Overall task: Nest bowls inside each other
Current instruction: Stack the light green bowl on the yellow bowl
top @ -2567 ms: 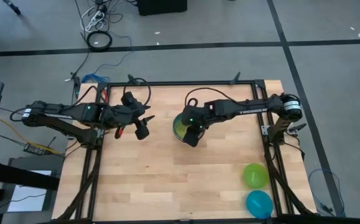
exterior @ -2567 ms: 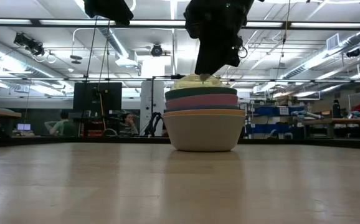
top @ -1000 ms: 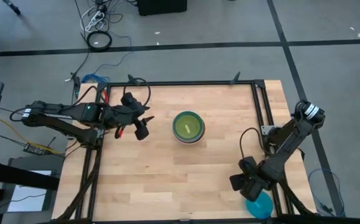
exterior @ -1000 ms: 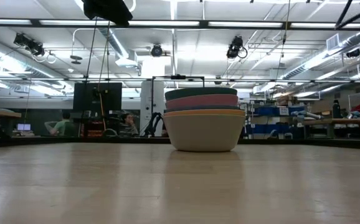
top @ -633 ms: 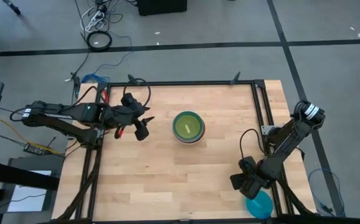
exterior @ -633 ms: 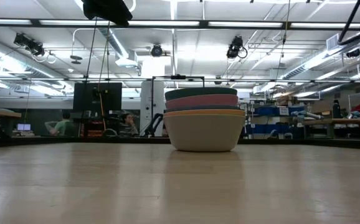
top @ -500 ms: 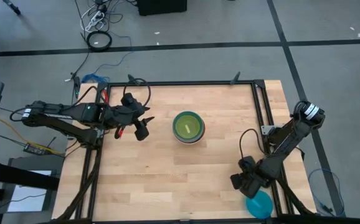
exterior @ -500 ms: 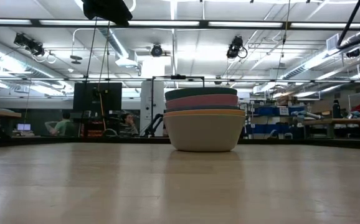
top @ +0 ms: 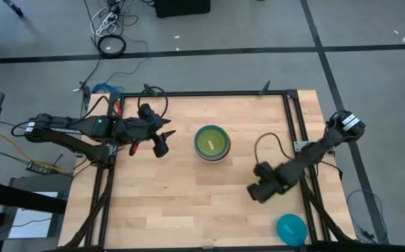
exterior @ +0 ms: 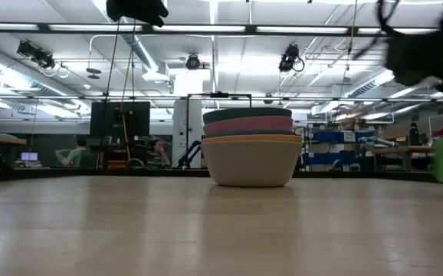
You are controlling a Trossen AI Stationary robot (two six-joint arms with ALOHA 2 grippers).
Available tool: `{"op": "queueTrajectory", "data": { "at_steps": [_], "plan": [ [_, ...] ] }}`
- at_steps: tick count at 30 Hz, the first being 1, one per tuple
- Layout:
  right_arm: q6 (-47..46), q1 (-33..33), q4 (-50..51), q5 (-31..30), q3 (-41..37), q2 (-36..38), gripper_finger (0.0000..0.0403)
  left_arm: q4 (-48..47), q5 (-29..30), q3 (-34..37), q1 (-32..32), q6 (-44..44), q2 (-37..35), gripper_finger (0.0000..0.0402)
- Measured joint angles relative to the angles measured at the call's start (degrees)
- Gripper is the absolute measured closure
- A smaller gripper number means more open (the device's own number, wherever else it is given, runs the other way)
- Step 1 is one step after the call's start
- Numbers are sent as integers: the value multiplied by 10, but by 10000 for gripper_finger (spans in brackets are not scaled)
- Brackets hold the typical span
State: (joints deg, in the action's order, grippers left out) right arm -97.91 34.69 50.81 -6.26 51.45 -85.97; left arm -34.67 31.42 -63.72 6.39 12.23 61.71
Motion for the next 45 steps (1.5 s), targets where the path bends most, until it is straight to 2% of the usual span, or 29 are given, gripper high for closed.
{"op": "queueTrajectory", "data": {
  "at_steps": [4, 9, 13, 17, 23, 28, 38, 45],
  "plan": [
    [147, -74, 3, -61, 57, 15, 403, 2, 0, 0, 0, 1, 0, 200],
    [359, -157, -19, -121, 179, 9, 403, 3, 0, 0, 0, 3, 0, 200],
    [509, -207, -62, -118, 272, -16, 403, 6, 0, 0, 0, 4, 0, 200],
    [596, -247, -61, -74, 340, -70, 403, 4, 0, 0, 0, 5, 0, 200],
    [644, -288, -58, -16, 378, -155, 403, 3, 0, 0, 0, 5, 0, 200],
    [652, -312, -33, -6, 385, -197, 403, -7, 0, 0, 0, 5, 0, 200],
    [661, -340, -1, -10, 386, -208, 403, -22, 0, 0, 0, 2, 0, 200],
    [685, -334, -41, 5, 386, -208, 391, -21, 0, 0, 0, 2, 0, 200]
  ]
}}
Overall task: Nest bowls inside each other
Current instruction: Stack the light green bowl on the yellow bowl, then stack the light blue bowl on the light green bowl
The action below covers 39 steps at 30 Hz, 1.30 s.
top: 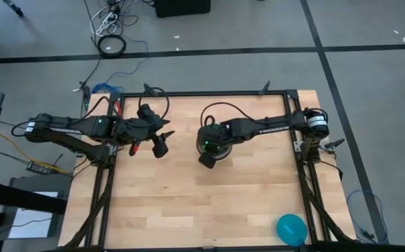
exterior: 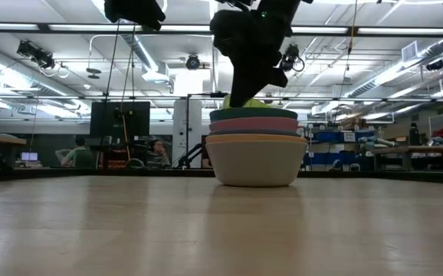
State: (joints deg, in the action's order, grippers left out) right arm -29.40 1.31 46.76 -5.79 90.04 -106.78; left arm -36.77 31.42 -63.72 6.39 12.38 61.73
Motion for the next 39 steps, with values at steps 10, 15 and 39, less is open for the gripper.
{"op": "queueTrajectory", "data": {
  "at_steps": [10, 15, 39],
  "plan": [
    [1, 1, 10, -2, 2, 6, 277, 0, 0, 0, 0, -1, 0, 200],
    [3, 32, 96, -59, 52, 14, 247, -8, -6, 0, 0, 2, 0, 200],
    [-841, 475, 234, 46, -6, 45, 252, -22, -6, 0, 0, 7, 0, 200]
  ]
}}
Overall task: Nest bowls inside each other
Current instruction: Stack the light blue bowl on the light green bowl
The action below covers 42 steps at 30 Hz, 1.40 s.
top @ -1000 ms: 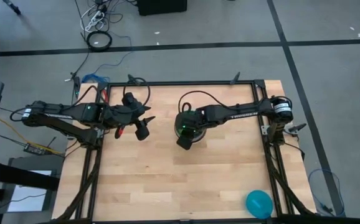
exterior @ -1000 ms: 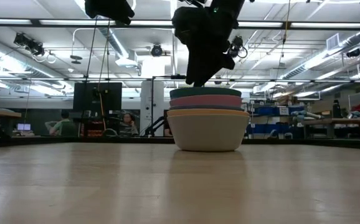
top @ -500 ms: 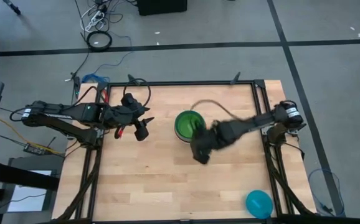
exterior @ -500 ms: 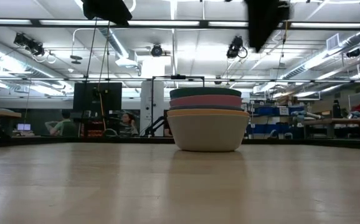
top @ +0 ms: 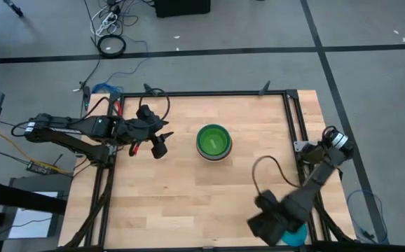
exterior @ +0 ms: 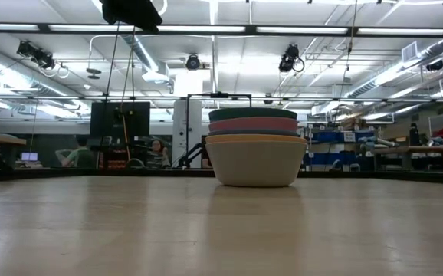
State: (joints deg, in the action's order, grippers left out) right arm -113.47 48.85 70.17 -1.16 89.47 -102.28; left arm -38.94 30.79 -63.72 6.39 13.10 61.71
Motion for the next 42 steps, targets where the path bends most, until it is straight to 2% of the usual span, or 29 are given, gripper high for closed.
{"op": "queueTrajectory", "data": {
  "at_steps": [6, 9, 17, 32, 38, 42],
  "plan": [
    [-140, 72, -41, 35, 1, -16, 251, 3, 0, 0, 0, 1, 0, 200],
    [-147, 80, -57, 69, 2, -38, 251, 6, 0, 0, 0, 1, 0, 200],
    [-147, 78, -61, 71, 1, -90, 251, 14, 0, 0, 0, -4, 0, 200],
    [-155, 69, -54, 123, 0, -136, 258, 18, -15, 0, 1, -4, 0, 200],
    [-152, 63, -68, 132, -4, -154, 293, 18, -15, 0, 1, -4, 0, 200],
    [-141, 52, -74, 121, -13, -158, 349, 20, -15, 0, 1, -4, 0, 200]
  ]
}}
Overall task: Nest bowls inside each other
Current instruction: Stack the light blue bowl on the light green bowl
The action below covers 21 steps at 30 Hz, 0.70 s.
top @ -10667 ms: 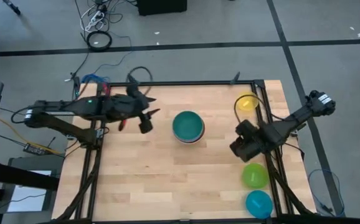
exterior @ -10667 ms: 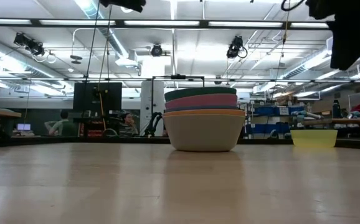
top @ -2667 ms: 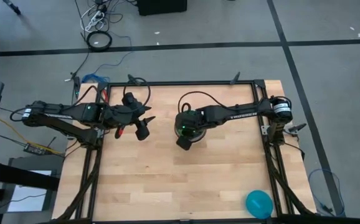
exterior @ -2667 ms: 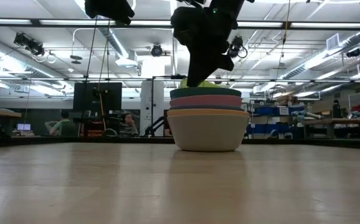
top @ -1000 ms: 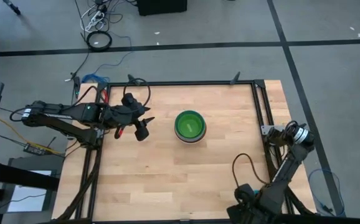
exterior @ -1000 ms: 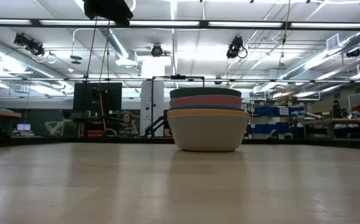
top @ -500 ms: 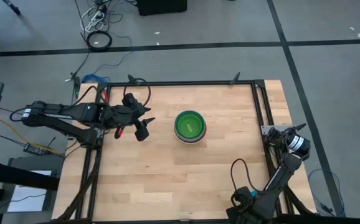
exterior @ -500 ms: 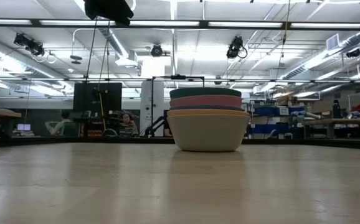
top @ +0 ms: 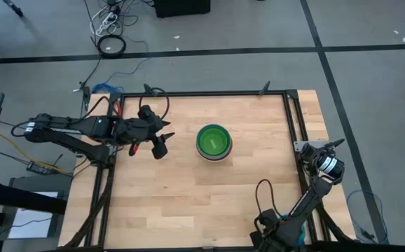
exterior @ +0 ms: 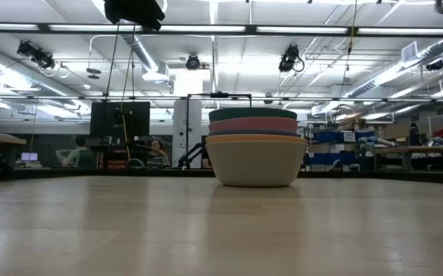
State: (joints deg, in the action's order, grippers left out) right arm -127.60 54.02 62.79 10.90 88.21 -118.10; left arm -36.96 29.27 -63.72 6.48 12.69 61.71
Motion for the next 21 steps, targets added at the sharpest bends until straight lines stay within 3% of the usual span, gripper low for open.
{"op": "queueTrajectory", "data": {
  "at_steps": [3, 13, 17, 21],
  "plan": [
    [34, -22, 20, -48, 0, 3, 394, 1, 0, 0, 0, 0, 0, 200],
    [292, -191, 172, -241, 0, 76, 402, 4, -4, 0, 0, 11, 0, 200],
    [425, -267, 140, -331, 7, 121, 402, 0, -11, 0, 0, 15, 0, 200],
    [588, -332, 90, -372, 44, 142, 403, -4, -13, 0, 0, 15, 0, 200]
  ]
}}
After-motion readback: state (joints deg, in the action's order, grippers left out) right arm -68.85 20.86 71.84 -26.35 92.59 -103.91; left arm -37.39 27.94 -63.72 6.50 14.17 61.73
